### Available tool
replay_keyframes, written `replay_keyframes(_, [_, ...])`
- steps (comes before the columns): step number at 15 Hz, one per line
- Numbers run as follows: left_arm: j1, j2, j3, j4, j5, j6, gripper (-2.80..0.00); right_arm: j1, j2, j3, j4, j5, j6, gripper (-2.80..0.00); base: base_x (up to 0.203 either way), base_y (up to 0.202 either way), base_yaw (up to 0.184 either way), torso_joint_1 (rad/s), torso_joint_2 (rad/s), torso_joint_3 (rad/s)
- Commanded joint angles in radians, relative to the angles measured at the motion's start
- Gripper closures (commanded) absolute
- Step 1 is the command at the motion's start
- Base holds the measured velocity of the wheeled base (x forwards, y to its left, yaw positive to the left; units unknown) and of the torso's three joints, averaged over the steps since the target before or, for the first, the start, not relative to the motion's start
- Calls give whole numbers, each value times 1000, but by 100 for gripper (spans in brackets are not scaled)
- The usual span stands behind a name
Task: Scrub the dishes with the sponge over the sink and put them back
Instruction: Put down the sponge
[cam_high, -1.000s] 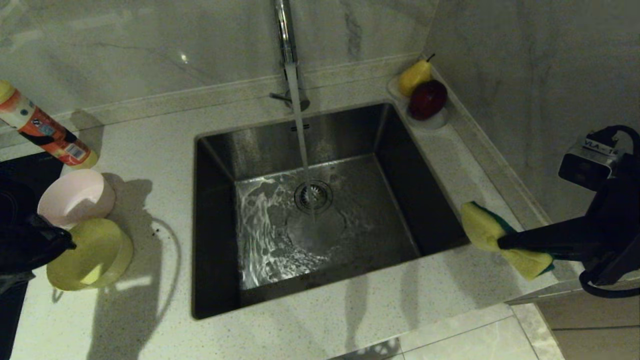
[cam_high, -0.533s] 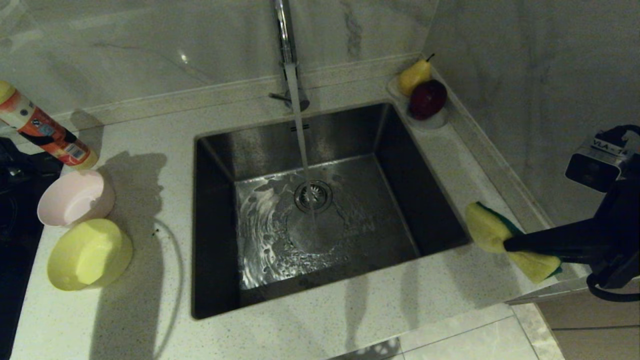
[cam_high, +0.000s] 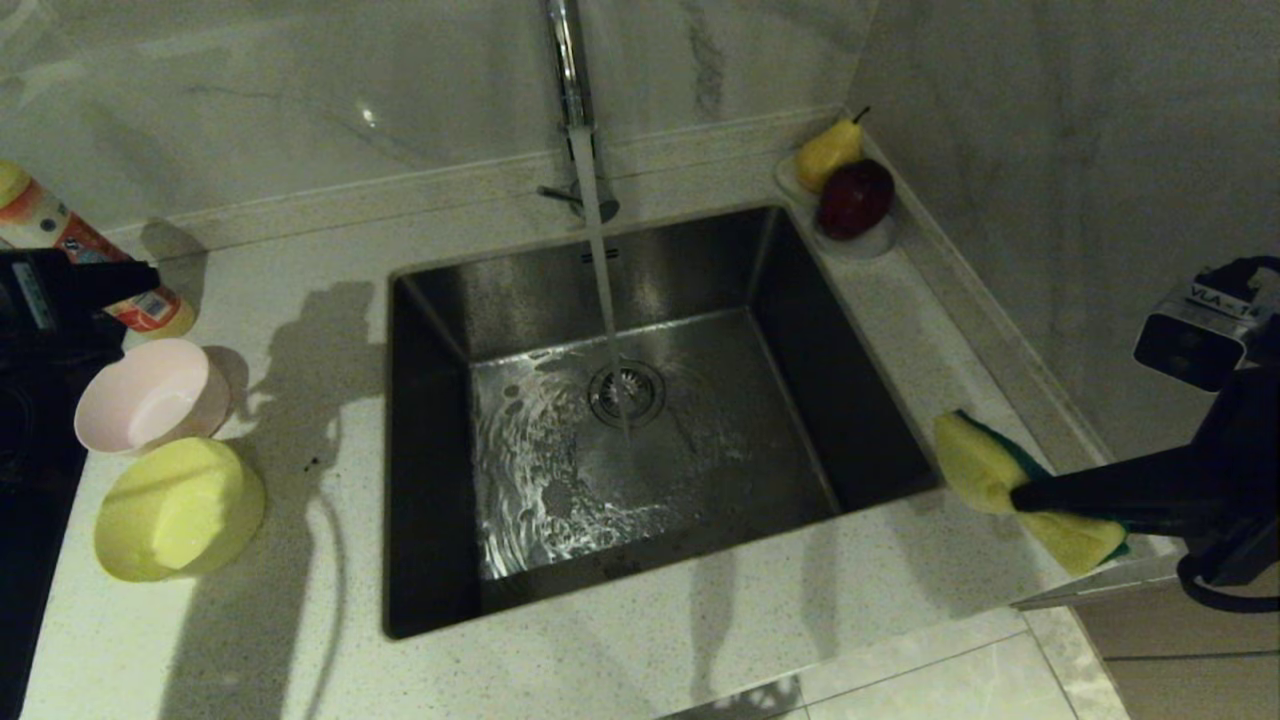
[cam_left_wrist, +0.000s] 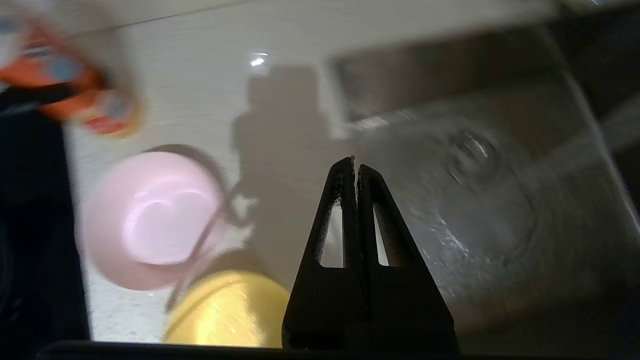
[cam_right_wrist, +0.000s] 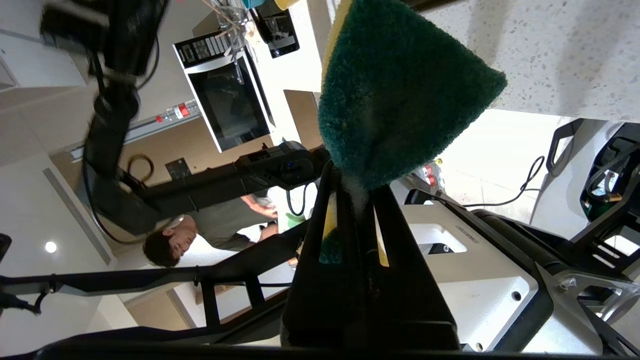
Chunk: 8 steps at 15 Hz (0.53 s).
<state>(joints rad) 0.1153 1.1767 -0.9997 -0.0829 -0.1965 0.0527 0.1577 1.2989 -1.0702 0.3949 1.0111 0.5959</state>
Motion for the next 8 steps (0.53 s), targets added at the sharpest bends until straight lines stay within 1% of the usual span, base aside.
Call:
replay_keyframes(1, [-69,-201,101,-1,-38,47,0,0,-8,-5,2,6,2,0,0,0,0,0,0,0])
replay_keyframes(4, [-91,-463,197,23,-82,71,0,0,-22,-11,3,6,4,0,0,0,0,0,0,0])
replay_keyframes(5, [-94,-558,217,53,-88,71,0,0,-29,-11,6,6,6,0,0,0,0,0,0,0])
replay_keyframes(7, [-98,-740,249,158,-98,65,0,0,-51,-11,9,6,7,0,0,0,0,0,0,0])
replay_keyframes(8, [-99,-796,266,209,-103,63,0,1,-54,-11,10,6,7,0,0,0,0,0,0,0])
